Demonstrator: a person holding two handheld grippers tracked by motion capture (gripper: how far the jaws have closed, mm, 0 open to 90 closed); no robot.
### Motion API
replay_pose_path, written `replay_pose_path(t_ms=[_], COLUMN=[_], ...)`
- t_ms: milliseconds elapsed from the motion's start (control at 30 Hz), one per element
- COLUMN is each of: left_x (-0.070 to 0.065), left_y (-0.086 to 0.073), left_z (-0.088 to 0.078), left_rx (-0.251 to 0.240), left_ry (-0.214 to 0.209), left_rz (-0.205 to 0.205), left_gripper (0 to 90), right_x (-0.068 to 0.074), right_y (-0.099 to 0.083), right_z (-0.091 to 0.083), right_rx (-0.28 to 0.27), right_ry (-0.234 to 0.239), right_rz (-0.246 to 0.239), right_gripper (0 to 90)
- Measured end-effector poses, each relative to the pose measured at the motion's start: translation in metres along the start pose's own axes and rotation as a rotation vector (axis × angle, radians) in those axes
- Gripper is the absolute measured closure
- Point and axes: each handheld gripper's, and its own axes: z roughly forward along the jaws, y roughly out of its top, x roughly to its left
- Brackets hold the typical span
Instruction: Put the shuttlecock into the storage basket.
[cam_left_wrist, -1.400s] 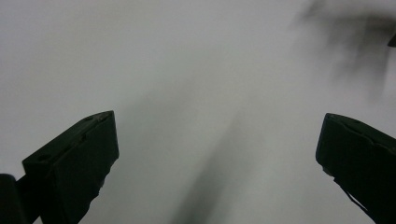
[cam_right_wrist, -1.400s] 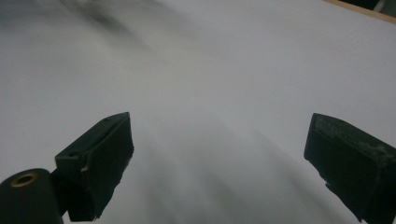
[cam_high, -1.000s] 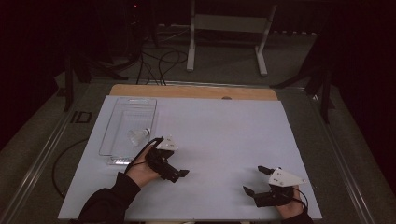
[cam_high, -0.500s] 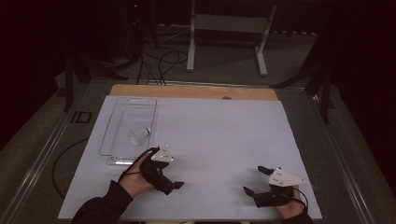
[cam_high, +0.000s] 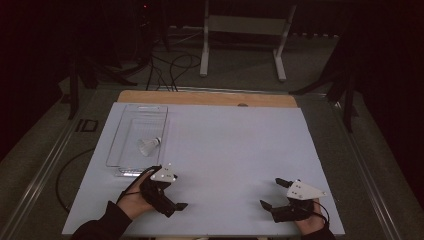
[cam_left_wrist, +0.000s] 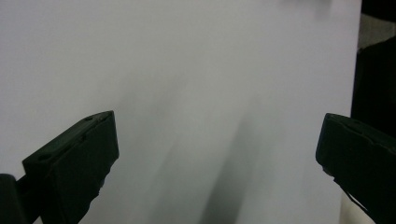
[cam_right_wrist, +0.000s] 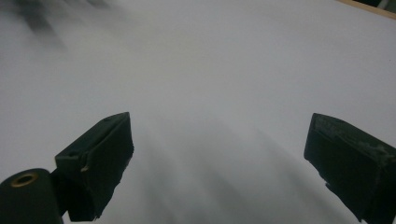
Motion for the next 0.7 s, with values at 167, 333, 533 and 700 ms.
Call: replay_pose_path(t_ms=[167,333,533,700], left_x=[0.0,0.001,0.002,0.005], left_y=[-0.011,-0.019,-0.031,-0.038], left_z=[0.0,-0.005,-0.008,-0.013], left_rx=[0.009,-0.019,-0.032,-0.054], left_ry=[-0.012,-0.009,-0.007,0.002], left_rz=[-0.004,-0.017,-0.021,-0.042], left_gripper=[0.3,0.3,0.3,0.3], right_x=[0.0,0.0,0.0,0.0], right_y=[0.0,0.0,0.0,0.0], right_z=[0.0,0.0,0.0,0.0], right_rx=[0.0,0.002,0.002,0.001], right_ry=[-0.002,0.001,0.003,0.001], right_rz=[0.001,0.004,0.005,0.003], right_gripper=[7.8,7.9,7.9,7.9])
